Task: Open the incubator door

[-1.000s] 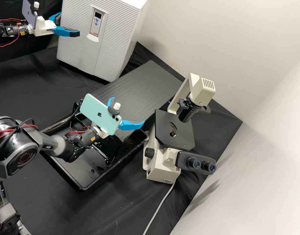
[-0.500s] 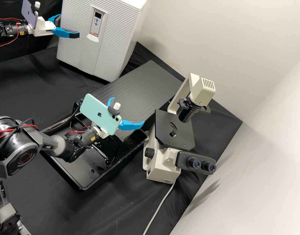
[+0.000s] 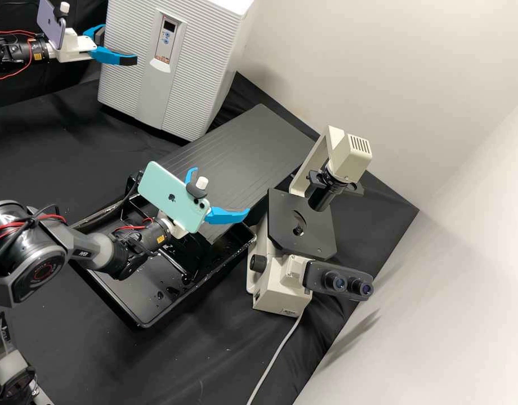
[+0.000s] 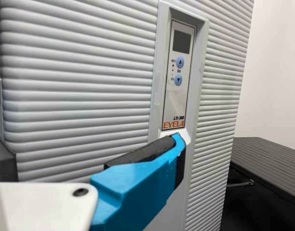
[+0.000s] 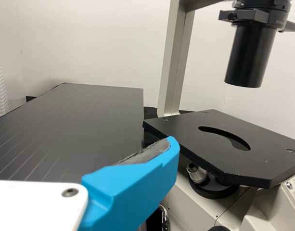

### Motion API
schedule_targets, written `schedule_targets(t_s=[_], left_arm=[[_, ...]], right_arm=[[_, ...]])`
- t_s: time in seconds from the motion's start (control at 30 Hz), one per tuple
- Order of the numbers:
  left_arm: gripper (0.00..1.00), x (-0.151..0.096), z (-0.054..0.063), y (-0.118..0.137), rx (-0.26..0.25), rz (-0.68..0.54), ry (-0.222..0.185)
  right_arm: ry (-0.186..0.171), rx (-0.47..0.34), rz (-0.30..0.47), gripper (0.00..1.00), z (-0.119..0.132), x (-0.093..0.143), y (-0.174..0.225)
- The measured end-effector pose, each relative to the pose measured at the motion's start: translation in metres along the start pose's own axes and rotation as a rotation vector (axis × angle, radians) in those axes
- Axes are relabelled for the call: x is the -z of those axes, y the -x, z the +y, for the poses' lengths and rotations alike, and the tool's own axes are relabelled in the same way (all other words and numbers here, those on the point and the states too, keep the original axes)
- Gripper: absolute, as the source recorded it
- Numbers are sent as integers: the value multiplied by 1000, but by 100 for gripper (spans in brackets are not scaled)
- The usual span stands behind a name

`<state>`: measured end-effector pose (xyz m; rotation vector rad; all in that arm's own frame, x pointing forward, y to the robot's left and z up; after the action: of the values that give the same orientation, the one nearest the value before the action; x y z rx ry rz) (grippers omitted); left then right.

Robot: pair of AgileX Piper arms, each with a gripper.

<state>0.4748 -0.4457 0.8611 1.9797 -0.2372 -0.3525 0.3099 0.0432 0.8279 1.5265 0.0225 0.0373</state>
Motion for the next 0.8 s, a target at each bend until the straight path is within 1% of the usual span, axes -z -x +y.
schedule_targets(t_s=[0.2, 0.57, 0.8], left_arm=[[0, -2, -2, 2, 8, 0, 4], [0, -2, -2, 2, 8, 1, 6], [0, -3, -3, 2, 1, 8, 22]], right_arm=[[0, 0, 0, 100, 0, 0, 0], [0, 0, 0, 100, 0, 0, 0], [0, 0, 0, 100, 0, 0, 0]])
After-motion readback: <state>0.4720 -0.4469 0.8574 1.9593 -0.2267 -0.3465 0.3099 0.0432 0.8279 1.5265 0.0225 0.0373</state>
